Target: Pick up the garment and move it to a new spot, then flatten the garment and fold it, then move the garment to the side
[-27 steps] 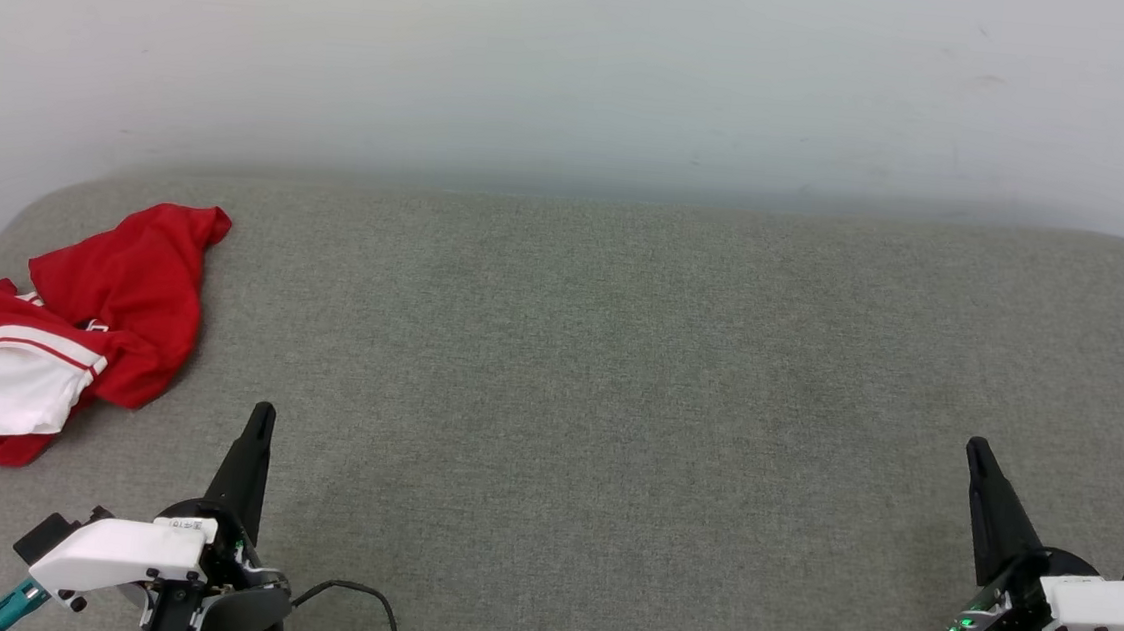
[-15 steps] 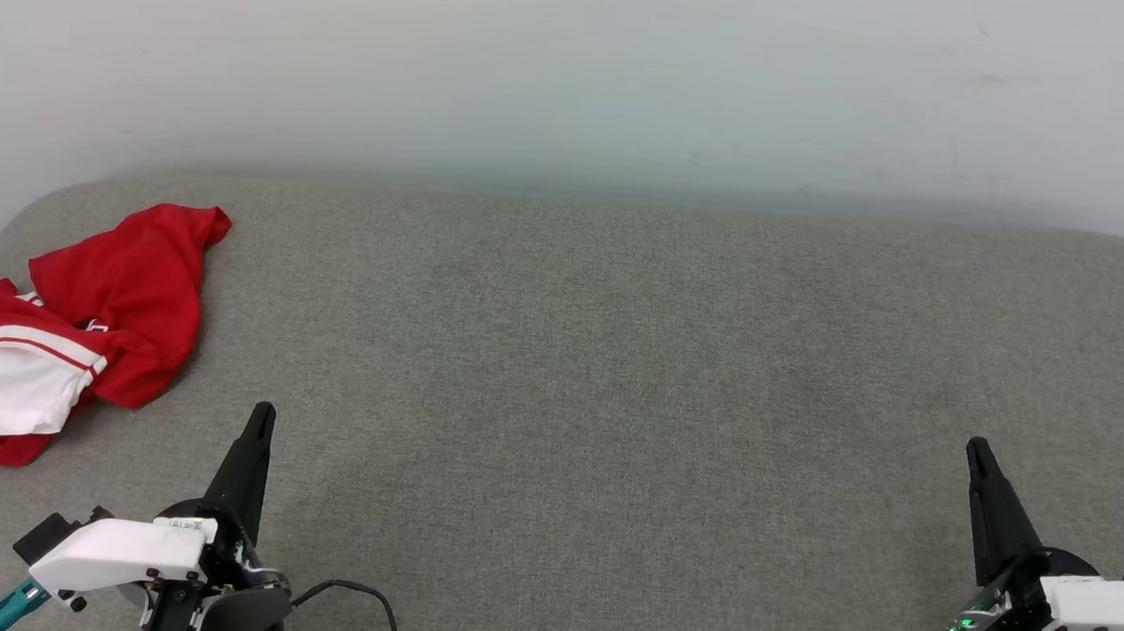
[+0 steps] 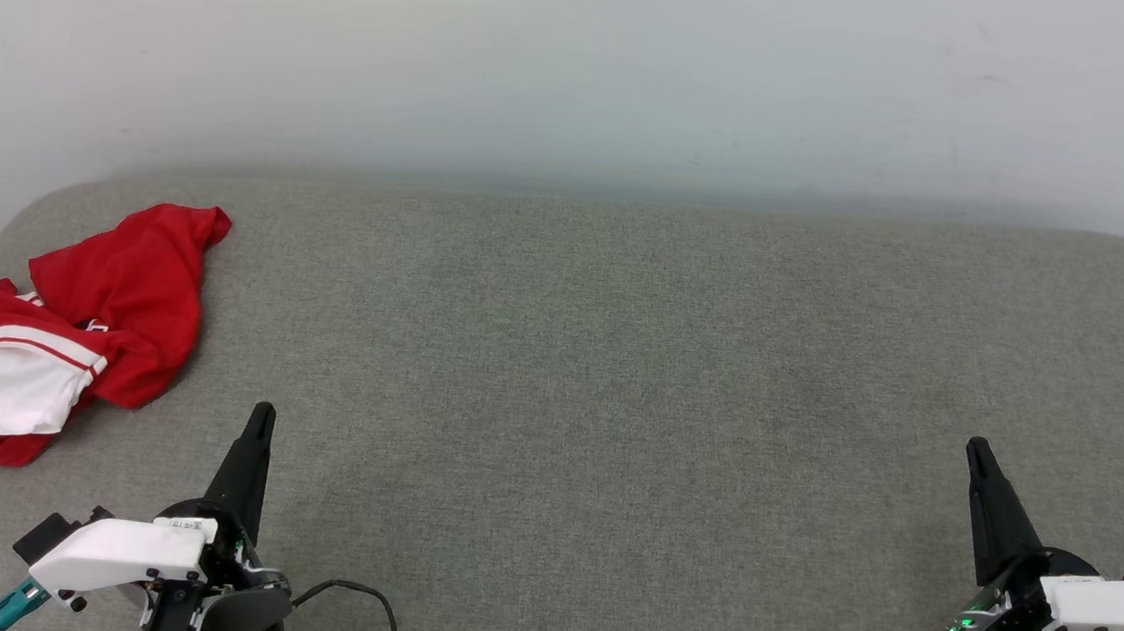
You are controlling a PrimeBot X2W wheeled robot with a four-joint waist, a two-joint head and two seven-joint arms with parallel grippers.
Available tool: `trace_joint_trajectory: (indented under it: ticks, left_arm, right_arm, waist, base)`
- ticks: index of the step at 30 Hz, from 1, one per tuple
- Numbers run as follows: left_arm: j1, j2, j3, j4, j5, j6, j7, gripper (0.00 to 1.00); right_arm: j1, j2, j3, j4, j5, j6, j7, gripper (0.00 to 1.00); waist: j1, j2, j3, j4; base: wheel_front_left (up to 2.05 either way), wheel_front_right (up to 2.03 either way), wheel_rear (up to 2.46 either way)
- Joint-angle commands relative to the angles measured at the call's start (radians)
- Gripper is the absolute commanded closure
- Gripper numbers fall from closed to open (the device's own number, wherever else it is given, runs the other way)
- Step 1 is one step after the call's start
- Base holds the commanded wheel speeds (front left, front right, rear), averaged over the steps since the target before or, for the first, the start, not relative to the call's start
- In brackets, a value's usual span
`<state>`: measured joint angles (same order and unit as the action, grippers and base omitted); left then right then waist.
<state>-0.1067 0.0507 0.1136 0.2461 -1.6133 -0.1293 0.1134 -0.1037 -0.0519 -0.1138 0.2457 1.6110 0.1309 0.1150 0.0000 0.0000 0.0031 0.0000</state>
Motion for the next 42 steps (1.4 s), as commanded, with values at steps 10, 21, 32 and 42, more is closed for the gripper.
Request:
trace_joint_trajectory:
  ticks: [10,21,32,42]
  left_arm:
    - [-0.006,-0.001,0.002,-0.001,0.0,-0.004,0.004,1.0]
    - [0.003,-0.001,-0.002,0.008,0.0,0.001,-0.001,0.0]
    - [0.023,-0.002,-0.002,-0.008,0.071,0.001,-0.049,0.0]
    - [0.024,-0.001,-0.008,-0.095,0.314,0.054,-0.104,0.0]
  right_arm:
    - [-0.012,0.003,0.001,0.001,0.004,0.0,0.001,1.0]
    - [0.004,0.0,0.0,0.007,0.0,0.0,0.0,0.0]
    - [0.033,0.001,-0.006,-0.003,-0.084,0.0,-0.049,0.0]
    - [0.045,0.001,-0.023,-0.086,-0.324,0.0,-0.103,0.0]
  waist:
    - [0.0,0.0,0.0,0.0]
    - [0.0,0.0,0.0,0.0]
    - [0.0,0.0,0.001,0.0]
    - [0.0,0.0,0.003,0.002]
  base:
    - [0.0,0.0,0.0]
    - [0.0,0.0,0.0]
    - [0.0,0.0,0.0]
    - [0.0,0.0,0.0]
